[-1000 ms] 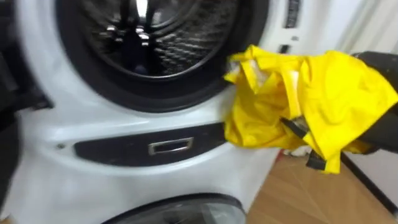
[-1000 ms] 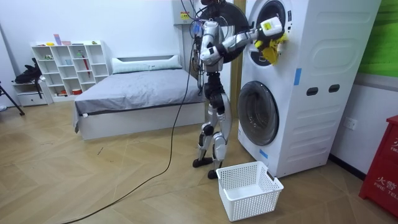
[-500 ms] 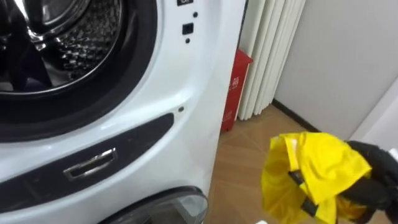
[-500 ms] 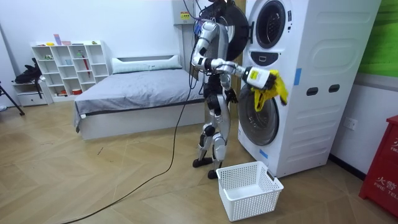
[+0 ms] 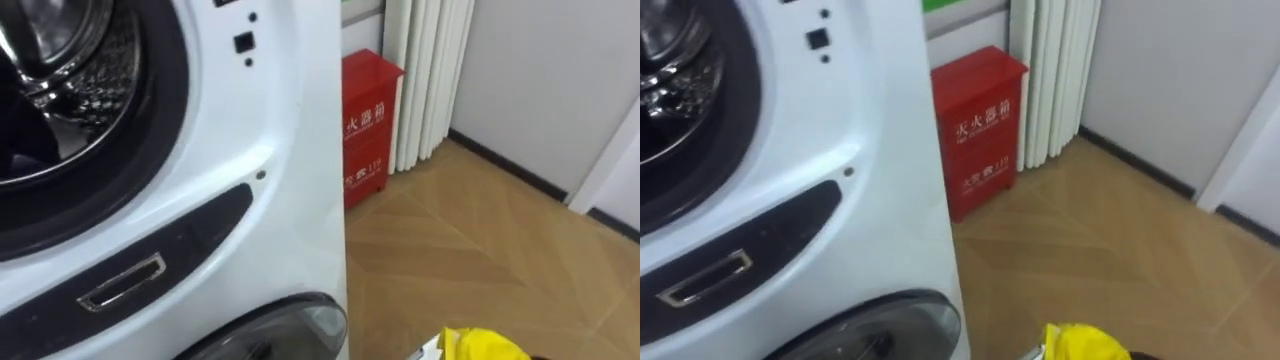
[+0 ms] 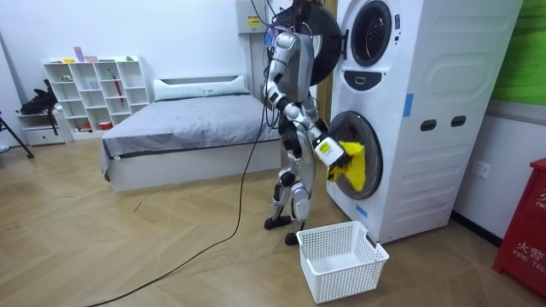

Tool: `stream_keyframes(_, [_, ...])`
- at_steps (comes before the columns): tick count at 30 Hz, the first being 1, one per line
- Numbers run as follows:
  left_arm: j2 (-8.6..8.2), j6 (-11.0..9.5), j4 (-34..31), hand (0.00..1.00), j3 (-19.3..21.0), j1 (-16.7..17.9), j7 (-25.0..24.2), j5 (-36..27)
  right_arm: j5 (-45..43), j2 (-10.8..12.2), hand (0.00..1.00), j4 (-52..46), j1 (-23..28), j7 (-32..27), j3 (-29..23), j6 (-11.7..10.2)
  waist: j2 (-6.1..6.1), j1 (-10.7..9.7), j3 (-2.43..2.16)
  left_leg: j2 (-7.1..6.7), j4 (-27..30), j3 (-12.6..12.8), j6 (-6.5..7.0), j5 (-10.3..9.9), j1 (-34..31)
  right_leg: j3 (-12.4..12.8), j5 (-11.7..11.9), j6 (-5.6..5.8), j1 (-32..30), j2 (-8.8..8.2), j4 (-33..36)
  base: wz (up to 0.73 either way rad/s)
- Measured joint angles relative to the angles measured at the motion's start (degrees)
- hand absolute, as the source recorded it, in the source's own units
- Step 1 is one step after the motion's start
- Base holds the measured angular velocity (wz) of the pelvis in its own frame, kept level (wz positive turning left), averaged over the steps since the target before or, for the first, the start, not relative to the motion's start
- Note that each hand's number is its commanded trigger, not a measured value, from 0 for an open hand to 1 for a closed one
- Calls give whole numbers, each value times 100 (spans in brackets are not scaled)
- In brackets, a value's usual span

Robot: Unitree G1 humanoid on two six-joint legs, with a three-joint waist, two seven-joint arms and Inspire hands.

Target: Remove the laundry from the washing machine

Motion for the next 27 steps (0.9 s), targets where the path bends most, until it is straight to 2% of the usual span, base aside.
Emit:
stream_keyframes(2, [1, -63, -4, 0, -33, -41, -6, -113, 3, -2, 100, 237, -204, -142, 5, -124, 80, -18, 23, 4, 75, -20, 1, 2, -174, -17, 1, -4, -156, -17, 14, 2])
stream_keyframes(7, [-22, -129, -34, 0, -244, -103, -68, -654, 216, -7, 100, 981, -563, -410, 9, -391, 196, -47, 16, 3, 120, -96, -3, 23, -352, -81, -14, -34, -318, -37, 114, 7])
stream_keyframes(11, [-89, -183, -40, 0, -244, -114, -64, -667, 354, -6, 100, 1421, -667, -507, -11, -448, 199, -51, 16, -54, 117, -173, -7, 58, -448, -166, -85, -64, -451, -81, 225, 12])
stream_keyframes(13, [-121, -275, -55, 0, -241, -135, -50, -667, 471, -10, 100, 1625, -748, -538, -16, -481, 194, -55, 20, -90, 93, -216, 5, 110, -517, -181, -94, -67, -536, -113, 292, 9])
stream_keyframes(14, [-124, -320, -61, 0, -245, -145, -46, -668, 556, -9, 89, 1774, -787, -571, -14, -555, 194, -61, 20, -91, 96, -242, 5, 111, -562, -188, -94, -67, -561, -114, 295, 8])
stream_keyframes(15, [-124, -340, -55, 0, -245, -151, -39, -669, 573, -10, 63, 1835, -811, -587, -15, -584, 194, -60, 20, -92, 94, -242, 5, 111, -568, -187, -96, -68, -588, -114, 301, 4])
stream_keyframes(16, [-126, -377, -27, 0, -245, -162, -32, -669, 603, -11, 0, 2032, -910, -633, -16, -673, 192, -61, 24, -93, 91, -241, 12, 116, -600, -183, -102, -68, -631, -117, 317, 0])
stream_keyframes(21, [-133, -546, 42, 0, -245, -216, 19, -671, 861, -16, 0, 2422, -1025, -847, -18, -871, 218, -53, 22, -98, 124, -286, 32, 129, -769, -255, -126, -68, -798, -168, 436, 4])
stream_keyframes(23, [-136, -612, 99, 0, -245, -296, 24, -785, 1144, -35, 0, 2498, -1093, -934, -22, -948, 230, -44, 30, -179, 118, -310, 59, 169, -854, -288, -151, -58, -939, -223, 502, 15])
stream_keyframes(27, [-134, -628, 215, 0, -246, -448, -9, -802, 1367, -102, 0, 2690, -1270, -999, -27, -1024, 279, -23, 32, -200, 110, -425, 81, 226, -997, -346, -151, -53, -1063, -285, 519, 14])
